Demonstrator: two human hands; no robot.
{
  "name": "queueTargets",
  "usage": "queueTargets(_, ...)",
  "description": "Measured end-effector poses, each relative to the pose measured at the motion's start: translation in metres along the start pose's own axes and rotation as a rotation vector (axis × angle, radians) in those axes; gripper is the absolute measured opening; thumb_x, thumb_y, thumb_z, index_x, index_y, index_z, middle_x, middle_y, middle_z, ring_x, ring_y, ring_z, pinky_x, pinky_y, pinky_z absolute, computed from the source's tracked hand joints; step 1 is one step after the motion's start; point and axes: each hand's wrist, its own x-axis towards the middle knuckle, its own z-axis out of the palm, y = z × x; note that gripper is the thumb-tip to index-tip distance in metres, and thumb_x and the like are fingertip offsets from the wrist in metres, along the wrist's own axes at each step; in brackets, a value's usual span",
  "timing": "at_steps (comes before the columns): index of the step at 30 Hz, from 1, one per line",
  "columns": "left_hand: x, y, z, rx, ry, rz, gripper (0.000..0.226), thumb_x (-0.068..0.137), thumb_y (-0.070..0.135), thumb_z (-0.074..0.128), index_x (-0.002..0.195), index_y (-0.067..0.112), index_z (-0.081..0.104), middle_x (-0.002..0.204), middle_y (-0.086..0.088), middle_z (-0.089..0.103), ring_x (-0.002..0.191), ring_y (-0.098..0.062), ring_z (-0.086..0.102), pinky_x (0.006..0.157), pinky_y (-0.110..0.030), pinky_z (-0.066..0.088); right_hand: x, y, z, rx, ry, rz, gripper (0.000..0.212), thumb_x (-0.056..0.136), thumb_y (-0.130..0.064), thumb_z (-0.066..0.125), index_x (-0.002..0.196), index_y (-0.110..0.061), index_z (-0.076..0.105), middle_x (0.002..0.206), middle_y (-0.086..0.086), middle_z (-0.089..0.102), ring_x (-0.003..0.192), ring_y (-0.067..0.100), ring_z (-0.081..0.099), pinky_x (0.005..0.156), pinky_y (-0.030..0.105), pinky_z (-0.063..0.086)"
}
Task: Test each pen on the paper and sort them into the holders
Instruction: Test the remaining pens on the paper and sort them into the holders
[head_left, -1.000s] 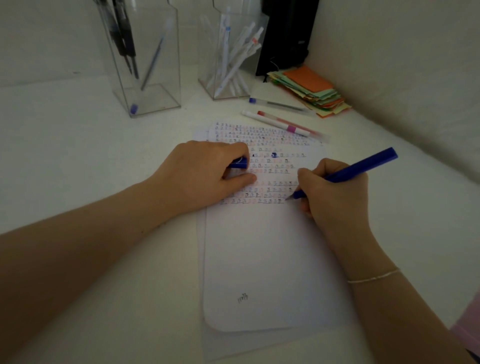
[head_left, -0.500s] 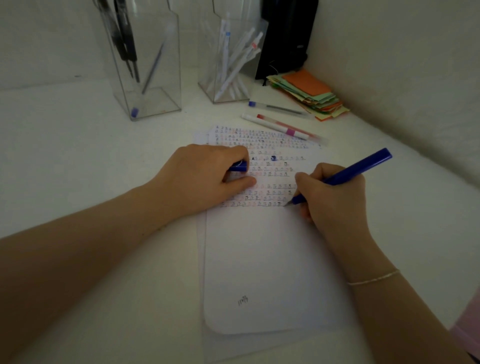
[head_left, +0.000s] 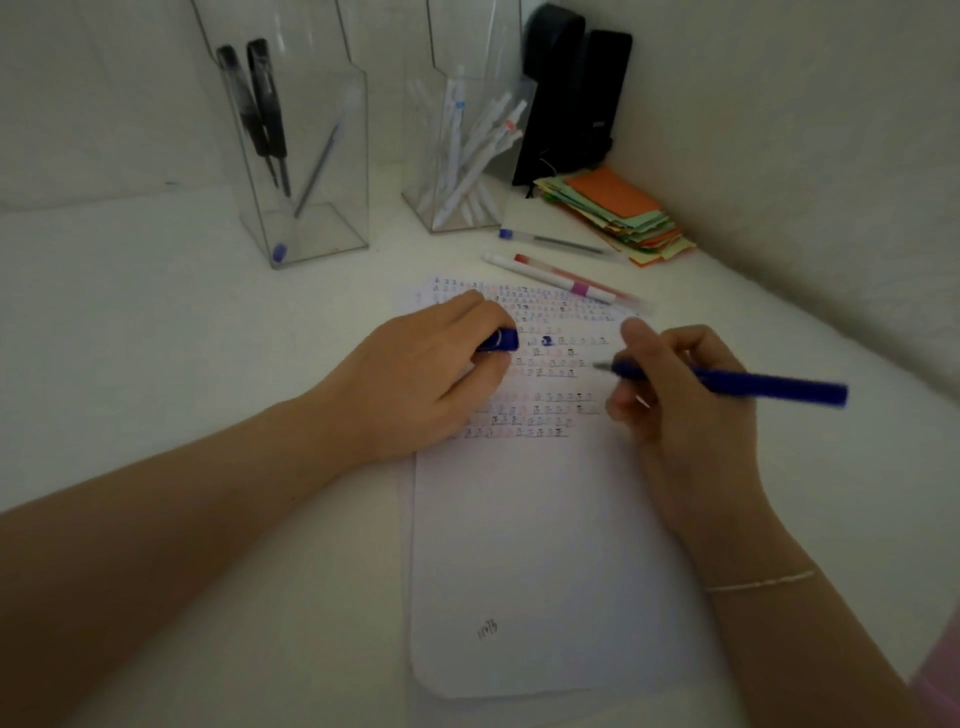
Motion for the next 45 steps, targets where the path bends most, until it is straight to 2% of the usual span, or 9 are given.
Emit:
queueTargets(4,0.001,0.000,0.002,-0.026,-0.065,0.034,0.033,0.096,0.035,0.028,0.107,0.015,0.051,0.089,0.010,0.045,0.074,-0.004,0.042,0.068,-0.018,0.035,-0.003,-0.001,0.007,0.302,-0.179,0.094,0.010,0.077,-0.010,0.061,0.071,-0.006,0.068,0.077,0.012,0.071,0.077,0.026,0.071,0.070,0.031,0.057)
queueTargets(7,0.001,-0.001,0.003,-0.026,-0.076,0.036,0.034,0.095,0.036,0.027,0.107,0.015,0.051,0.087,0.011,0.044,0.073,-0.004,0.040,0.068,-0.016,0.035,-0.003,-0.001,0.008,0.300,-0.181,0.144,0.025,0.088,-0.003,0.049,0.069,-0.001,0.065,0.068,0.013,0.068,0.061,0.028,0.069,0.061,0.032,0.058)
queueTargets(10,0.001,-0.002,0.004,-0.023,-0.081,0.032,0.033,0.095,0.036,0.027,0.107,0.017,0.051,0.085,0.013,0.042,0.070,-0.004,0.040,0.068,-0.013,0.036,-0.002,0.001,0.007,0.193,-0.173,0.091,0.018,0.089,0.001,0.048,0.072,-0.002,0.053,0.059,0.010,0.062,0.048,0.022,0.061,0.053,0.028,0.054)
queueTargets(19,0.002,0.001,0.002,0.012,-0.105,0.118,0.031,0.094,0.036,0.035,0.109,0.018,0.055,0.085,0.010,0.045,0.070,-0.004,0.041,0.064,-0.014,0.034,-0.003,0.007,0.004,-0.129,-0.340,-0.004,0.018,0.068,-0.019,0.069,0.080,-0.006,0.068,0.070,0.010,0.069,0.063,0.021,0.067,0.064,0.025,0.055)
queueTargets(24,0.002,-0.001,0.002,-0.005,-0.090,0.130,0.031,0.096,0.034,0.037,0.115,0.017,0.054,0.087,0.011,0.047,0.074,-0.002,0.039,0.069,-0.012,0.035,-0.003,0.002,0.006,0.107,-0.356,0.172,0.037,0.082,-0.033,0.052,0.075,-0.005,0.075,0.084,0.016,0.073,0.075,0.029,0.069,0.073,0.033,0.058)
queueTargets(29,0.002,0.000,0.000,0.072,-0.057,0.096,0.040,0.094,0.040,0.037,0.125,0.021,0.055,0.089,0.007,0.055,0.076,-0.004,0.046,0.063,-0.022,0.043,-0.003,0.006,0.007,-0.230,-0.150,0.009,0.024,0.095,-0.022,0.050,0.077,-0.011,0.060,0.050,0.002,0.051,0.039,0.012,0.044,0.047,0.028,0.043)
queueTargets(34,0.003,0.001,0.000,0.040,-0.024,0.100,0.036,0.093,0.038,0.042,0.118,0.020,0.059,0.089,0.004,0.055,0.078,-0.008,0.047,0.067,-0.026,0.043,-0.009,0.006,0.012,-0.337,-0.271,-0.099,0.024,0.097,-0.020,0.047,0.081,-0.003,0.053,0.043,0.001,0.040,0.037,0.012,0.033,0.041,0.025,0.040)
queueTargets(41,0.004,0.009,0.000,0.016,-0.018,0.114,0.032,0.093,0.038,0.044,0.112,0.019,0.060,0.087,0.005,0.051,0.077,-0.009,0.044,0.068,-0.021,0.037,-0.010,0.007,0.010,-0.338,-0.331,-0.192,0.018,0.092,-0.018,0.056,0.080,-0.005,0.059,0.044,0.003,0.049,0.038,0.015,0.041,0.042,0.025,0.038)
queueTargets(45,0.006,0.021,-0.002,-0.021,-0.021,0.065,0.036,0.094,0.041,0.036,0.116,0.021,0.057,0.094,0.005,0.053,0.084,-0.008,0.048,0.074,-0.025,0.043,-0.007,-0.012,0.005,-0.299,-0.397,-0.159,0.011,0.090,-0.011,0.060,0.086,-0.005,0.069,0.059,0.015,0.063,0.048,0.022,0.056,0.051,0.028,0.052)
